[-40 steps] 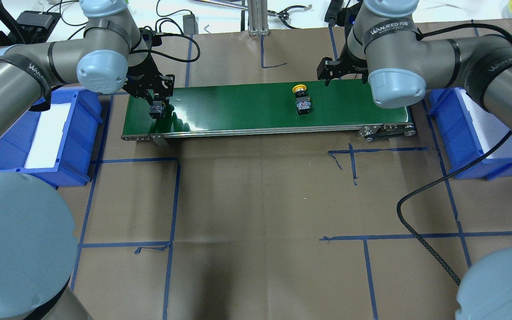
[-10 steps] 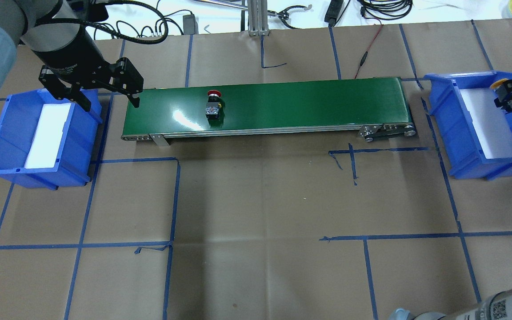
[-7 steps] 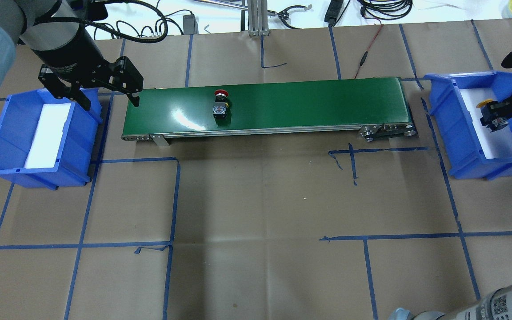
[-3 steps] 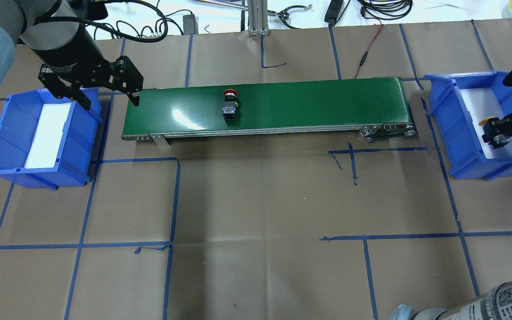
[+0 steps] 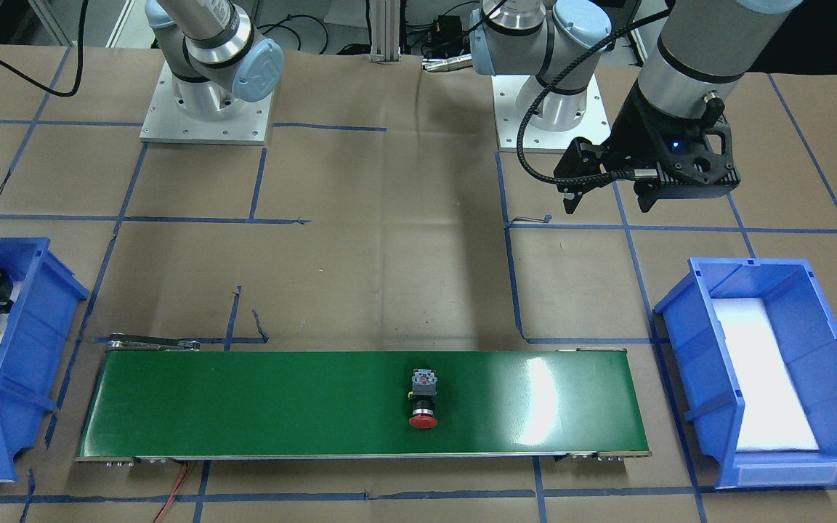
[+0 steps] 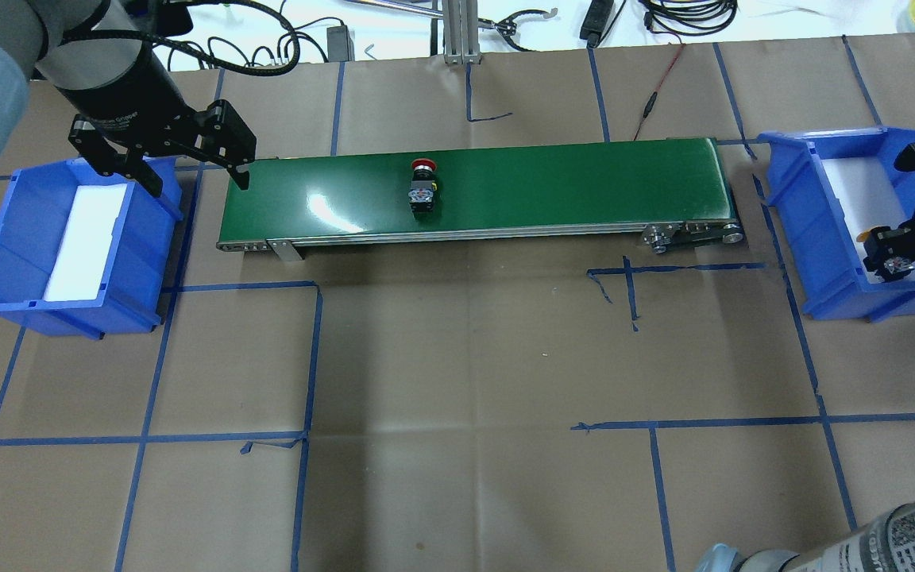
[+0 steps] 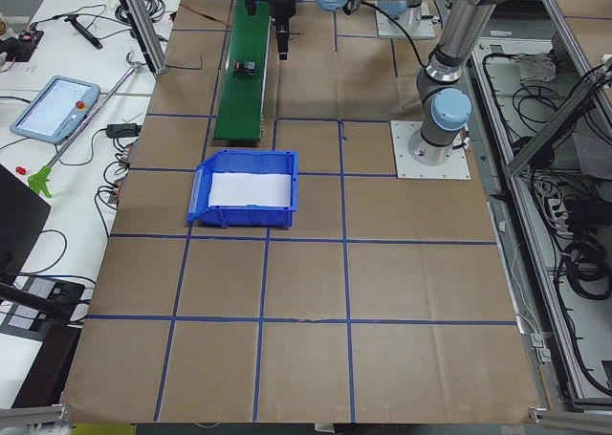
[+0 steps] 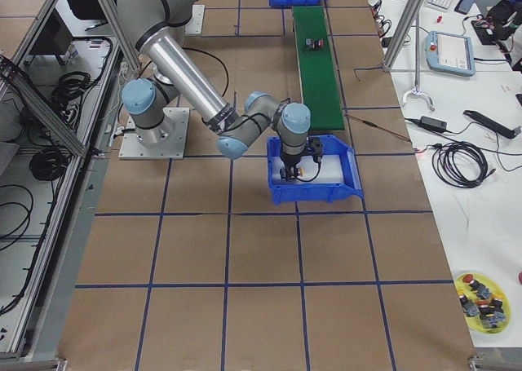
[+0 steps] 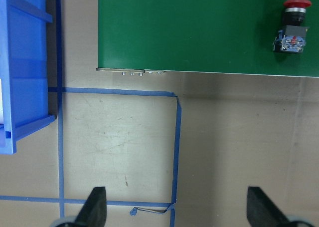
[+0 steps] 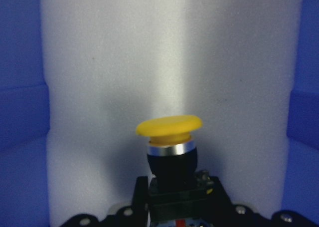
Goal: Transport two buttons from left to right
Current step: 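Lower the yellow button into the empty blue bin and open the right gripper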
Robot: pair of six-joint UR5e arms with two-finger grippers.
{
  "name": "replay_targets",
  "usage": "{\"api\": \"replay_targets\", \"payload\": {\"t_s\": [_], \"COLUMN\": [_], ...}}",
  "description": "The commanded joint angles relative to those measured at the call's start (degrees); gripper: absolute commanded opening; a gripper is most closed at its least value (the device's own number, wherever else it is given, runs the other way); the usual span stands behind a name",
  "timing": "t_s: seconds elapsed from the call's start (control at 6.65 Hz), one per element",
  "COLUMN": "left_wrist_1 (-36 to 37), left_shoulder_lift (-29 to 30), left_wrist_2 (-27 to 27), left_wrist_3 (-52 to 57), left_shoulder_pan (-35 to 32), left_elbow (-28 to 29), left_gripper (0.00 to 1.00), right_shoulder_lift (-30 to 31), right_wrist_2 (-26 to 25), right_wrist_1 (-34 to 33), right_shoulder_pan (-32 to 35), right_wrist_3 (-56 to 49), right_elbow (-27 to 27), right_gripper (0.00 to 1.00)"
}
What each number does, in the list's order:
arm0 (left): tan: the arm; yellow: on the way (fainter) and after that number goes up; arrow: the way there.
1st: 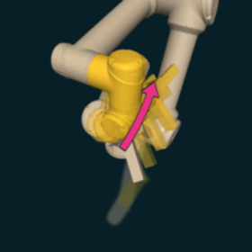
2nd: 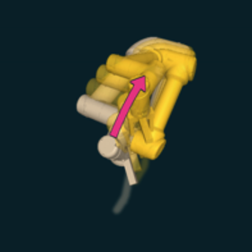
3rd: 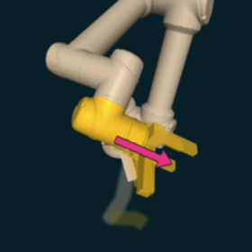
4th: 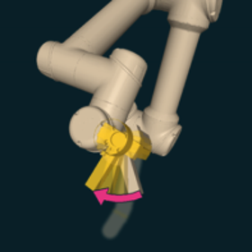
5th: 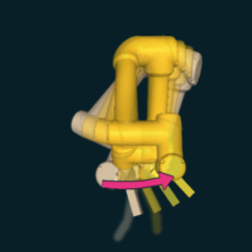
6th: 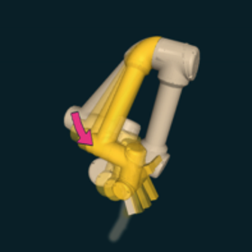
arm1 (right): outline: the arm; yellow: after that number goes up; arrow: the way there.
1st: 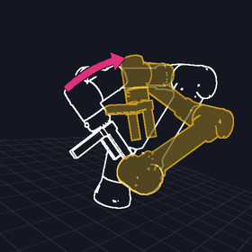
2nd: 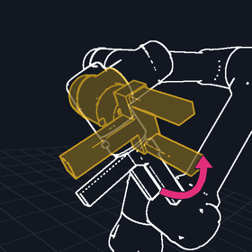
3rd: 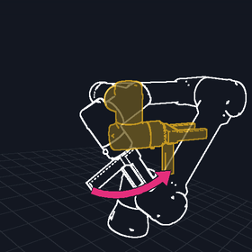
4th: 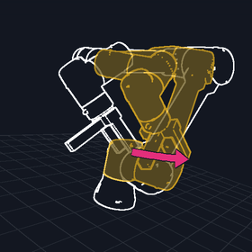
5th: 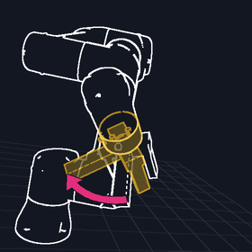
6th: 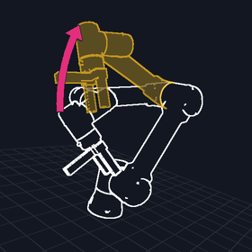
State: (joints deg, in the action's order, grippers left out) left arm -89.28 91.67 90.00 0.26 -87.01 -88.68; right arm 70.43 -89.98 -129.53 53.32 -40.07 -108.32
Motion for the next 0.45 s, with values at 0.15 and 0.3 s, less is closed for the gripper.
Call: {"api": "replay_targets", "payload": {"t_s": [0.15,0.3], "left_wrist_1": [0.1,0.1], "left_shoulder_lift": [0.0,0.0], "left_wrist_2": [0.0,0.0], "left_wrist_3": [0.0,0.0], "left_shoulder_pan": [0.0,0.0], "left_elbow": [0.0,0.0], "left_gripper": [1.00,1.00], "right_shoulder_lift": [0.3,0.5], "right_wrist_2": [0.2,0.2], "right_wrist_1": [0.1,0.6], "right_shoulder_pan": [0.1,0.5], "right_wrist_3": [0.3,0.3], "right_elbow": [0.8,2.8], "right_gripper": [1.00,1.00]}}
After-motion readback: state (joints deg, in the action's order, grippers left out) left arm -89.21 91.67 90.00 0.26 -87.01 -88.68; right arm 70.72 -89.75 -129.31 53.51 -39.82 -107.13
